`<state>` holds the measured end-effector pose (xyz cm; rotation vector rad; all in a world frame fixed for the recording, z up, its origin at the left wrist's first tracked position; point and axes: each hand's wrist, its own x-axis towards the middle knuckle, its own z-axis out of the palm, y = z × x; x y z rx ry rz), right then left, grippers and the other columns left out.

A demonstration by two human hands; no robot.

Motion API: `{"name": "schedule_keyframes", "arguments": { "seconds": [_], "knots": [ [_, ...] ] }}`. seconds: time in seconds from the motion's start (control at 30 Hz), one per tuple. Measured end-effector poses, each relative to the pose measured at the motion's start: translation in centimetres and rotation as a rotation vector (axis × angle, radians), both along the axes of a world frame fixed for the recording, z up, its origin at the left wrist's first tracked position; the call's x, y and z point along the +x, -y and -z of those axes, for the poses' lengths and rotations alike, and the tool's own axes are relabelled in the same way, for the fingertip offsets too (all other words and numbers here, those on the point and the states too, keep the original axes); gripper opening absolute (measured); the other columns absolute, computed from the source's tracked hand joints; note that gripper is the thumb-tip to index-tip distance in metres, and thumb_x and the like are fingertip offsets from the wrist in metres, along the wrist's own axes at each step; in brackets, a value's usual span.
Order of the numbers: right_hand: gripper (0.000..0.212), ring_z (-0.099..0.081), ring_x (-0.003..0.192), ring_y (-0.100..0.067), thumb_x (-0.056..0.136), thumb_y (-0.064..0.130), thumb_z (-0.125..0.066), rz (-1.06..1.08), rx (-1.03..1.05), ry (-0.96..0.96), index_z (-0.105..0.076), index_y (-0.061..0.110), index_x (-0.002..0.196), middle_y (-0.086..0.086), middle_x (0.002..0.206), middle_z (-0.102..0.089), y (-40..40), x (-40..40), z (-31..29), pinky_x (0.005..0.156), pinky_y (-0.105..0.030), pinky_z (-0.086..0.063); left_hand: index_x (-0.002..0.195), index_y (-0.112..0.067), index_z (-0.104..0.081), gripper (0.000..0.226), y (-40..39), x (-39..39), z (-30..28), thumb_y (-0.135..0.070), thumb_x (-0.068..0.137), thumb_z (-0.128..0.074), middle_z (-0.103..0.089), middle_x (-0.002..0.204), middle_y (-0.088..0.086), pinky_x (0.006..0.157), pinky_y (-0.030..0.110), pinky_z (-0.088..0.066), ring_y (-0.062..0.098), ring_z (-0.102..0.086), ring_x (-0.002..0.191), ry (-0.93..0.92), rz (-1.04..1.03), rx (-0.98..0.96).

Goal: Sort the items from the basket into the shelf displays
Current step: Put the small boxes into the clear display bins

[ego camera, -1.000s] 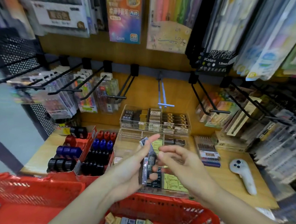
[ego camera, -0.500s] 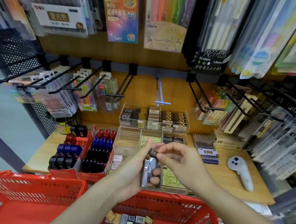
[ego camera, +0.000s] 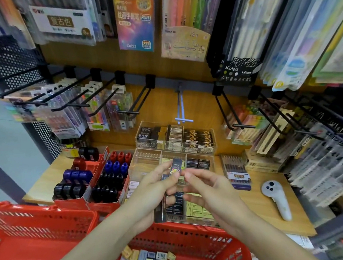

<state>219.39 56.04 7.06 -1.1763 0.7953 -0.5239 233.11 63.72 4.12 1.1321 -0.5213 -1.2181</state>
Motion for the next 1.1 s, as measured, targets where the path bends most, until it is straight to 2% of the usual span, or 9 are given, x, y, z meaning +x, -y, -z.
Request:
{"name": "schedule_keyframes", "arguments": {
  "seconds": [0.07,0.23,0.37,0.5,0.63,0.7,0.9,1.03,1.1],
  "knots": [
    [0.025,-0.066,0.079,-0.014,0.090,0.026,-0.069,-0.002,0.106,0.015,-0.073,0.012,0.110,-0.009,0.102,-0.071,-0.4,0.4,0.3,0.070,-0.024,-0.055,0.133,-0.013,-0.057,0.038,0.1,-0.2,0.0,-0.011,0.096,-0.061,-0.047,0.069,-0.002,0.042,0.017,-0.035,0.005,-0.038,0.052,-0.083,0.053,-0.014],
    [0.015,-0.059,0.088,-0.014,0.083,0.033,-0.077,0.061,0.175,-0.111,-0.079,0.020,0.090,0.003,0.086,-0.070,0.0,0.8,0.8,0.071,-0.026,-0.052,0.125,-0.034,-0.060,0.032,0.0,-0.6,0.3,-0.017,0.097,-0.062,-0.049,0.062,-0.012,0.046,0.019,-0.033,0.005,-0.036,0.052,0.135,0.135,0.047],
    [0.018,-0.071,0.096,-0.019,0.093,0.019,-0.065,0.126,0.245,0.077,-0.069,0.005,0.103,-0.010,0.098,-0.075,1.3,0.7,0.3,0.090,-0.036,-0.054,0.124,-0.022,-0.063,0.048,-0.1,-0.2,-0.5,-0.020,0.079,-0.076,-0.056,0.076,0.001,0.043,0.019,-0.036,0.007,-0.039,0.052,-0.198,0.038,0.050],
    [0.006,-0.057,0.060,-0.012,0.094,0.012,-0.057,0.083,0.072,-0.015,-0.053,0.009,0.092,-0.004,0.071,-0.056,1.3,0.2,-0.6,0.061,-0.028,-0.053,0.108,-0.007,-0.060,0.018,0.3,1.1,-0.9,-0.016,0.093,-0.062,-0.054,0.072,0.004,0.043,0.019,-0.040,0.008,-0.044,0.048,-0.442,-0.164,0.033],
    [0.044,-0.048,0.050,-0.009,0.078,0.054,-0.075,-0.255,-0.141,-0.276,-0.064,0.013,0.087,0.006,0.057,-0.048,-2.0,0.4,0.0,0.052,-0.022,-0.042,0.108,-0.012,-0.058,0.011,0.7,0.7,-0.9,-0.018,0.100,-0.053,-0.050,0.061,-0.002,0.044,0.020,-0.043,0.007,-0.047,0.047,-0.348,-0.362,-0.048],
    [0.042,-0.046,0.050,-0.010,0.075,0.053,-0.077,-0.268,-0.197,-0.255,-0.064,0.013,0.079,0.007,0.055,-0.049,-3.3,1.0,0.3,0.051,-0.023,-0.040,0.109,-0.015,-0.059,0.013,1.0,0.3,-1.2,-0.017,0.104,-0.047,-0.051,0.059,-0.002,0.044,0.022,-0.045,0.009,-0.049,0.048,-0.301,-0.399,-0.057],
    [0.012,-0.053,0.057,-0.003,0.088,0.035,-0.070,-0.148,-0.241,-0.152,-0.074,0.025,0.090,0.014,0.065,-0.057,-1.5,0.3,-0.6,0.058,-0.023,-0.050,0.116,-0.019,-0.057,0.022,0.7,1.4,-2.0,-0.019,0.107,-0.037,-0.063,0.091,0.008,0.066,0.042,-0.057,0.020,-0.057,0.081,-0.563,-0.421,-0.068],
    [0.016,-0.050,0.058,-0.006,0.093,0.028,-0.065,-0.083,-0.161,-0.127,-0.066,0.014,0.100,-0.003,0.089,-0.073,-0.1,-0.5,-1.0,0.061,-0.024,-0.052,0.126,-0.014,-0.060,0.034,-0.2,2.3,-1.9,-0.034,0.103,-0.045,-0.067,0.112,0.005,0.065,0.035,-0.051,0.018,-0.050,0.077,-0.552,-0.246,0.040],
    [0.015,-0.050,0.055,-0.006,0.093,0.025,-0.064,-0.069,-0.133,-0.133,-0.064,0.014,0.103,-0.007,0.095,-0.075,0.2,-0.6,-1.0,0.061,-0.023,-0.051,0.125,-0.012,-0.063,0.034,-0.2,2.4,-1.9,-0.025,0.101,-0.043,-0.071,0.118,0.003,0.068,0.033,-0.047,0.017,-0.050,0.079,-0.531,-0.167,0.039]
  ]
}}
